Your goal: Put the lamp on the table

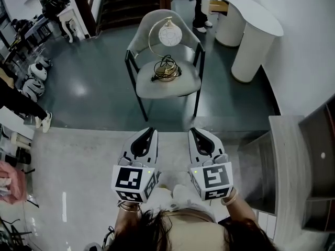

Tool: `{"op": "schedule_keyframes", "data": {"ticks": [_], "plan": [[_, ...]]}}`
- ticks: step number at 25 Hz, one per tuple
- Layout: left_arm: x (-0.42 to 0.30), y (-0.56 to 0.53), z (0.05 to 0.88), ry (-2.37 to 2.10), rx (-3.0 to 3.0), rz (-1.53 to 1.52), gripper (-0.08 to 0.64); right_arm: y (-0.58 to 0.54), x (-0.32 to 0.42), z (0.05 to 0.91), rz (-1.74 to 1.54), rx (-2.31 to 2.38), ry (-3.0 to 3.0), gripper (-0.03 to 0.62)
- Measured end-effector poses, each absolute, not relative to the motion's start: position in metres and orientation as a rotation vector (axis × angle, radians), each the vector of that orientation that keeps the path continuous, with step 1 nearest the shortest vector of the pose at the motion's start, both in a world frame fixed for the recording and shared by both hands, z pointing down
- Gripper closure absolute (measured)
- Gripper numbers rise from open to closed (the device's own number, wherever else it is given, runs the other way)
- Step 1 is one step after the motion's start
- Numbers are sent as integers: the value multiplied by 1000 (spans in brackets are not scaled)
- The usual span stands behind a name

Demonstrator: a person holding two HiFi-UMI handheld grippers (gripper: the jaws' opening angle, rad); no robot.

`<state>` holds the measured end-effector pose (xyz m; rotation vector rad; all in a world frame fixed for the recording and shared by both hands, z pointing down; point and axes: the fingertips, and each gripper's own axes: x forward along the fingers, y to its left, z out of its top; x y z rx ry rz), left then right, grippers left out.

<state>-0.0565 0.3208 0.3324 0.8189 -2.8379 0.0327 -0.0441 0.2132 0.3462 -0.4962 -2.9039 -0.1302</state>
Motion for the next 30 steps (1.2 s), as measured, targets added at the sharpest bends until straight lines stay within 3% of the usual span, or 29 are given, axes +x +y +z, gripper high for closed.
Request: {"op": "schedule_keyframes", "data": {"ticks": [12, 30], "plan": [[-94, 325, 341, -2844, 741, 33, 529, 204, -79, 357, -76, -539, -2889, 569], [-230, 349, 326, -2845, 831, 12, 529, 221, -202, 350, -67, -458, -2882, 568]]}}
